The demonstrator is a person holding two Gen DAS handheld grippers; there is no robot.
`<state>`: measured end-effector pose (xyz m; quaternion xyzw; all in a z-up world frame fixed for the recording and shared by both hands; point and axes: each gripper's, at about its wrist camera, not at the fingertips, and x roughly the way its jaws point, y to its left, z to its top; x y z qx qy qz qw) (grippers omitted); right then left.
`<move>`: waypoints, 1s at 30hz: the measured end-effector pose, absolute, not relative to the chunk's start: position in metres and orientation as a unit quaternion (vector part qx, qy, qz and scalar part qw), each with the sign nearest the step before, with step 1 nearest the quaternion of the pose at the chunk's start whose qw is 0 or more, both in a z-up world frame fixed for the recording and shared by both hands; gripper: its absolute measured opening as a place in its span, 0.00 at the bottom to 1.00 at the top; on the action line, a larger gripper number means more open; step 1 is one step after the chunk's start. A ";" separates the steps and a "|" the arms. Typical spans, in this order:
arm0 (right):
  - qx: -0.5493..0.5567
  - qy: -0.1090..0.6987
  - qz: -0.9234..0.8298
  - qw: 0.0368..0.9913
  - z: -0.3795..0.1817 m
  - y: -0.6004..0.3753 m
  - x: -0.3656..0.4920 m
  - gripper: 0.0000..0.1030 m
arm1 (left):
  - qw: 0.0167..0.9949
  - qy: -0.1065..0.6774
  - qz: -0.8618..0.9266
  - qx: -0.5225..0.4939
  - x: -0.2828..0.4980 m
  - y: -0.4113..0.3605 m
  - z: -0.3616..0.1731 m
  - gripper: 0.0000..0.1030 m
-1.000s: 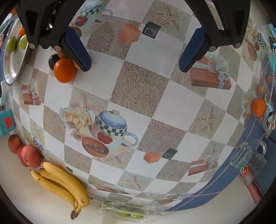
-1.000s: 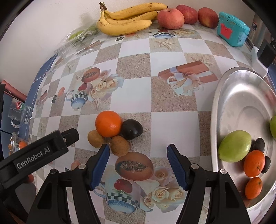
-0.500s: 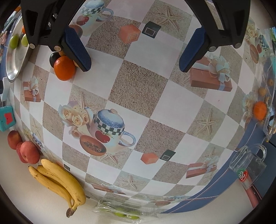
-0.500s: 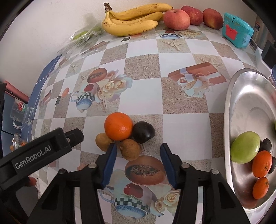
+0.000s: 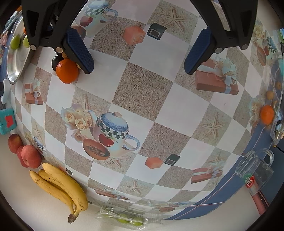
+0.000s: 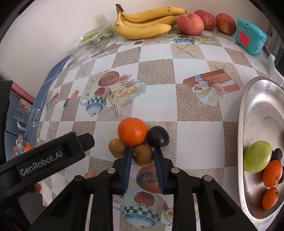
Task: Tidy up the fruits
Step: 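Close the right tool on a brown kiwi while the left tool closes on the other kiwi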
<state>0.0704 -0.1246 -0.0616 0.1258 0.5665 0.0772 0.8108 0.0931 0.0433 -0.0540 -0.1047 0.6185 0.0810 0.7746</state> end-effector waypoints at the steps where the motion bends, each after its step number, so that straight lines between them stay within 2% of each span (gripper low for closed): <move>1: 0.126 0.567 0.078 0.811 -0.061 -0.125 0.070 0.26 | 0.775 0.618 0.080 -0.105 0.093 0.042 -0.053 1.00; 10: 0.124 0.548 0.087 0.822 -0.043 -0.127 0.065 0.26 | 0.772 0.612 0.068 -0.158 0.087 0.046 -0.049 0.97; 12: 0.128 0.543 0.083 0.826 -0.038 -0.132 0.064 0.26 | 0.774 0.609 0.059 -0.160 0.086 0.045 -0.047 0.90; 20: 0.150 0.533 0.058 0.831 -0.027 -0.160 0.062 0.26 | 0.766 0.620 0.010 -0.172 0.087 0.029 -0.047 0.72; 30: 0.165 0.529 0.043 0.831 -0.023 -0.178 0.060 0.26 | 0.770 0.626 -0.041 -0.111 0.090 -0.004 -0.044 0.48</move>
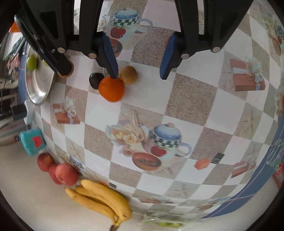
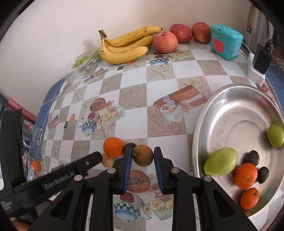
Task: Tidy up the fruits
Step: 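Close the right tool on a brown kiwi while the left tool closes on the other kiwi, then carry the kiwis with both tools over the steel bowl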
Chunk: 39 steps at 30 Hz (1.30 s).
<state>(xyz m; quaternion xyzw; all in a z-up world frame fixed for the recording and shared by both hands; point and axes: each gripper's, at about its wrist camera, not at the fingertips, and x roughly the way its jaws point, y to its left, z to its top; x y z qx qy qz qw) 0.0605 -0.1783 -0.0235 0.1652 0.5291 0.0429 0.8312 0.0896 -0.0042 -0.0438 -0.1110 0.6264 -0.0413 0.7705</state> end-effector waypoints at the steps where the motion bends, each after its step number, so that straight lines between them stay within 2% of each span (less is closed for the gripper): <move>1: 0.166 0.529 0.042 0.831 -0.024 -0.179 0.060 0.26 | 0.770 0.628 -0.044 -0.106 0.090 -0.007 -0.045 0.47; 10: 0.168 0.531 0.040 0.830 -0.024 -0.181 0.060 0.26 | 0.767 0.634 -0.054 -0.079 0.091 -0.018 -0.051 0.33; 14: 0.168 0.532 0.041 0.829 -0.025 -0.181 0.060 0.26 | 0.770 0.631 -0.057 -0.075 0.094 -0.022 -0.052 0.23; 39: 0.162 0.526 0.029 0.835 -0.019 -0.188 0.056 0.26 | 0.800 0.584 -0.036 -0.134 0.091 0.005 -0.011 0.22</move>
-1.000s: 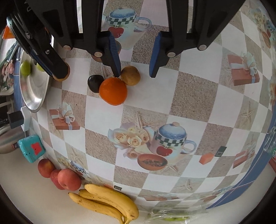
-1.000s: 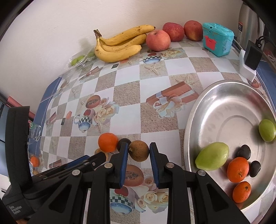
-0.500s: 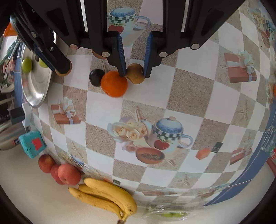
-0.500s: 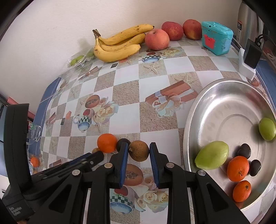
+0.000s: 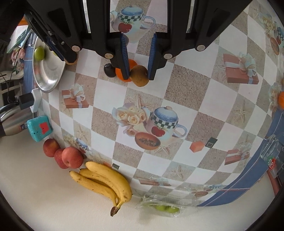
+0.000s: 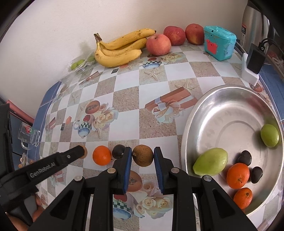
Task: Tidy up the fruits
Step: 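Carry the kiwis with both tools over the steel bowl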
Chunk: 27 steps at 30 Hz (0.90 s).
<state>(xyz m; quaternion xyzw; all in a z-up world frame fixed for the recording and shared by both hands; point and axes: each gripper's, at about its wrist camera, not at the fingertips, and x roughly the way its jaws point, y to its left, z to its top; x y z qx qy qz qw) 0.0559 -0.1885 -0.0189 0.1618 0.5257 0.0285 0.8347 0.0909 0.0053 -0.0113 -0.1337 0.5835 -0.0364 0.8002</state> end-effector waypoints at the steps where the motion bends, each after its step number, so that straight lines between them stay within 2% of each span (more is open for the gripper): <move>1: 0.162 0.525 0.028 0.835 -0.019 -0.189 0.056 0.26 | 0.801 0.582 -0.038 -0.133 0.091 0.003 -0.010 0.22; 10: 0.177 0.517 0.006 0.837 -0.014 -0.216 0.052 0.26 | 0.808 0.575 -0.060 -0.117 0.084 -0.025 0.000 0.22; 27: 0.225 0.508 -0.102 0.825 -0.016 -0.331 0.021 0.26 | 0.796 0.582 -0.159 -0.050 0.050 -0.128 0.007 0.22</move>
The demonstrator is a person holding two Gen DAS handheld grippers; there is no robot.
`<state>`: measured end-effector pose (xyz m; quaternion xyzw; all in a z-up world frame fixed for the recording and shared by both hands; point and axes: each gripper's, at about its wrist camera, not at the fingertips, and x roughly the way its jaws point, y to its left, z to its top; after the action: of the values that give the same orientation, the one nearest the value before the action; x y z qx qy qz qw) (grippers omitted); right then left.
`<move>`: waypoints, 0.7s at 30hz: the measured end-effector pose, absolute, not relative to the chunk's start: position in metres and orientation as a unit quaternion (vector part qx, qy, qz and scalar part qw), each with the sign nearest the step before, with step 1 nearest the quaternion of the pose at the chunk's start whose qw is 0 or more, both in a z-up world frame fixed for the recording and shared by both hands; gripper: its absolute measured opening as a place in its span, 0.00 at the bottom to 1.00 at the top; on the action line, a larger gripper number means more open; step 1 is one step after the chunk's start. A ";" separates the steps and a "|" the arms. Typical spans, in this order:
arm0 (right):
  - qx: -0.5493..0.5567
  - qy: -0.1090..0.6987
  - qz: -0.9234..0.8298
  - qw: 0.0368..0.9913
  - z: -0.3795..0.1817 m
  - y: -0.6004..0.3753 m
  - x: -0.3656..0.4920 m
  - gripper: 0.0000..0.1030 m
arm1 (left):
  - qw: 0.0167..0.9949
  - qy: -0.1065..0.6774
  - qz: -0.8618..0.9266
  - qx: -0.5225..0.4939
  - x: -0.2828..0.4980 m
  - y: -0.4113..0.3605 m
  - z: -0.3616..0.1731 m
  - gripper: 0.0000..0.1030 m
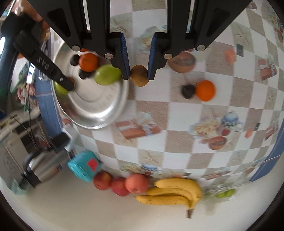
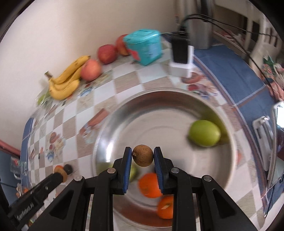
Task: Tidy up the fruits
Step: 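Carry the kiwis with both tools over the steel bowl, then open both tools to drop the kiwis into the steel bowl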
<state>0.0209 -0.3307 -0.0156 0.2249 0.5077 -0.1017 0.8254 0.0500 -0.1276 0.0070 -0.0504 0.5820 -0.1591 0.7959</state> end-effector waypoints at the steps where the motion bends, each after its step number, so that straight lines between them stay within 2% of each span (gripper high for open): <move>1: 0.225 0.508 -0.107 0.825 -0.016 -0.335 0.020 0.26 | 0.795 0.583 -0.162 -0.048 0.049 -0.131 0.006 0.22; 21: 0.222 0.527 -0.130 0.810 -0.027 -0.365 0.008 0.26 | 0.783 0.588 -0.202 0.003 0.029 -0.175 -0.001 0.22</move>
<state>0.0078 -0.3653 -0.0272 0.2222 0.5267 -0.1300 0.8101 0.0292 -0.1748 -0.0013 0.0034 0.5881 -0.2018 0.7832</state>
